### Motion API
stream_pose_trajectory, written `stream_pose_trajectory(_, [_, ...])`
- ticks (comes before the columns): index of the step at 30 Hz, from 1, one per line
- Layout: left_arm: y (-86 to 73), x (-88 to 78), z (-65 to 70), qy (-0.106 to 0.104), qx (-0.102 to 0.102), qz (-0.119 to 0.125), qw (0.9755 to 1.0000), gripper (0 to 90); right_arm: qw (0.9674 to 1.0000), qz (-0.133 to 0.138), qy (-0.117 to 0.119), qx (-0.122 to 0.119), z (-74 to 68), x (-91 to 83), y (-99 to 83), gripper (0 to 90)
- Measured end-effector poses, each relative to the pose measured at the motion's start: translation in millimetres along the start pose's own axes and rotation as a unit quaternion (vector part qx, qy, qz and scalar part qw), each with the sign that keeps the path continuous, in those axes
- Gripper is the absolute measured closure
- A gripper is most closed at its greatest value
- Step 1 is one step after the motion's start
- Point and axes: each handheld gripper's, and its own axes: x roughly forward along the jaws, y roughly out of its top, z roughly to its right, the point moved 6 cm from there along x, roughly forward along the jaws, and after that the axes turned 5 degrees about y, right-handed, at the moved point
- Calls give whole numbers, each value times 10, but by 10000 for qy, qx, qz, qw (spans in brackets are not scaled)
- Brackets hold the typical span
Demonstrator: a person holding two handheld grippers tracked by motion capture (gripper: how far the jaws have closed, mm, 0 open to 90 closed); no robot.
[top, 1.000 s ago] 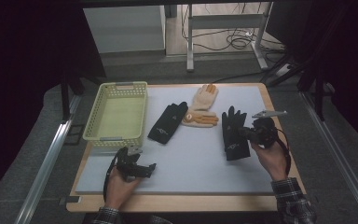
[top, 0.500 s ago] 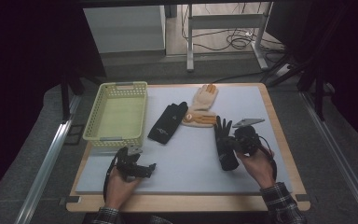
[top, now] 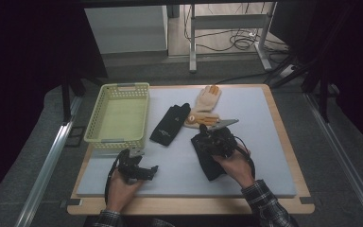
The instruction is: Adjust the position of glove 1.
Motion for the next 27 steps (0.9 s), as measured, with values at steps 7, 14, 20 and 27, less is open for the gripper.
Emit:
stream_pose_trajectory(7, [-1,-1,-3,-1,25,-17,10000,15,9990,-104,-436,42,315,-211,-262,731])
stream_pose_trajectory(14, [-2,-2,-2,4,21,-18,10000,14,9977,-263,-568,257,520,-347,-765,881])
stream_pose_trajectory(20, [-2,-2,-3,5,22,-16,10000,14,9974,-356,-552,308,482,-304,-1095,883])
stream_pose_trajectory(27, [-2,-2,-2,3,18,-18,10000,14,9988,-281,-310,235,294,-231,-1075,882])
